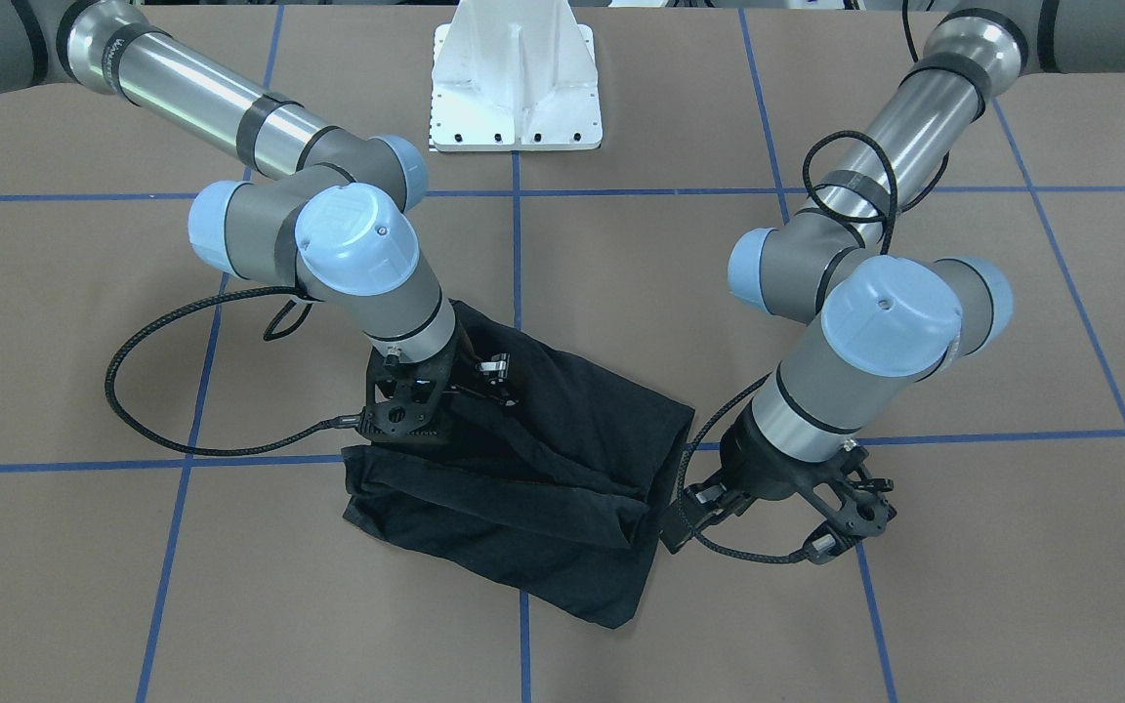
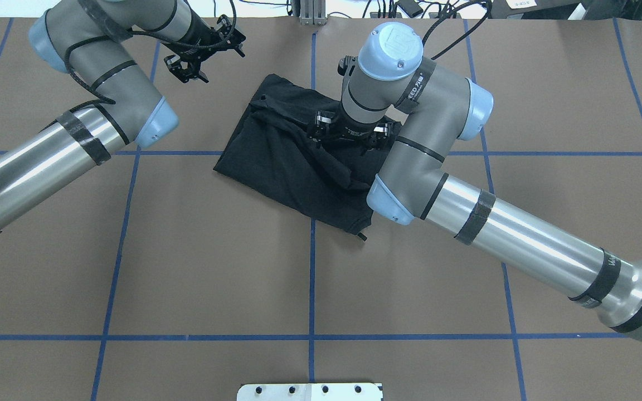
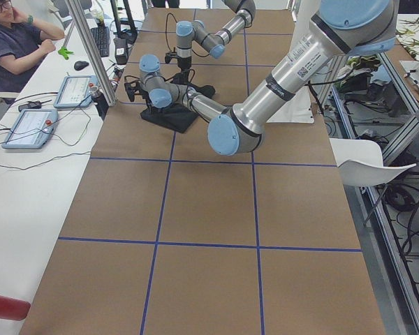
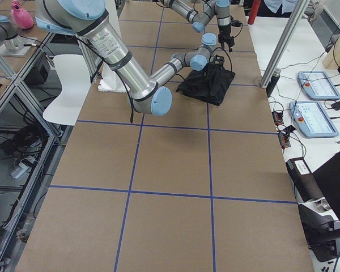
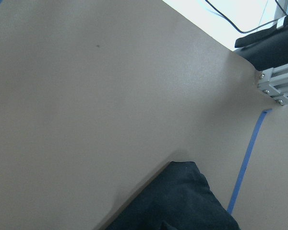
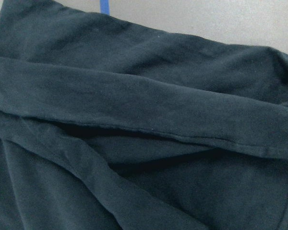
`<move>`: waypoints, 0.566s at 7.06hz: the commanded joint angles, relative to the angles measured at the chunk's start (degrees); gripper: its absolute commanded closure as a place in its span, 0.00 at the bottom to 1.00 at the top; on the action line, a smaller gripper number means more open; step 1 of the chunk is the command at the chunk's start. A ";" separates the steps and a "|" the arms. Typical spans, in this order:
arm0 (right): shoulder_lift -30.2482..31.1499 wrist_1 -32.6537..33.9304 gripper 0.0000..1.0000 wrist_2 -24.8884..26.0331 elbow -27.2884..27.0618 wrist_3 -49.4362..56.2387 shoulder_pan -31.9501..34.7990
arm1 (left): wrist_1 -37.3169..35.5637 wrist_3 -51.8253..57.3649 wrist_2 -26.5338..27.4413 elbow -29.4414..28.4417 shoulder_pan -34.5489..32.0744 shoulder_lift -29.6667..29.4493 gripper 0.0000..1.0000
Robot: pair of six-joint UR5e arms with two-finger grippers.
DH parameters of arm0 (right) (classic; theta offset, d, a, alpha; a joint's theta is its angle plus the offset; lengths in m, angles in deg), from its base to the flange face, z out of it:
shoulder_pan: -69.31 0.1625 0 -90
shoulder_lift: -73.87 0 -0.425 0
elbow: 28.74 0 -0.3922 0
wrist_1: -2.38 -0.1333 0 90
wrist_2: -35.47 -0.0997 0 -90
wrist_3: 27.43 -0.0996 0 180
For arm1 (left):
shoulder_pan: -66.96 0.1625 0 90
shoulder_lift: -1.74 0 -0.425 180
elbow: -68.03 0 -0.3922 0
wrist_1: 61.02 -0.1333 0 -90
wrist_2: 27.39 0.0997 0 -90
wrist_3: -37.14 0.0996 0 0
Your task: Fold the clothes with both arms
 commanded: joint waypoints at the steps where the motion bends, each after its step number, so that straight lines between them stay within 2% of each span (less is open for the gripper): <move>1: 0.95 -0.30 0.12 0.11 0.49 2.76 -0.60 | -0.24 0.04 0.00 2.09 -0.03 1.82 0.00; 4: 0.95 -0.30 0.27 -0.07 2.24 4.69 -0.69 | -0.24 0.04 0.09 2.28 -0.03 2.18 0.00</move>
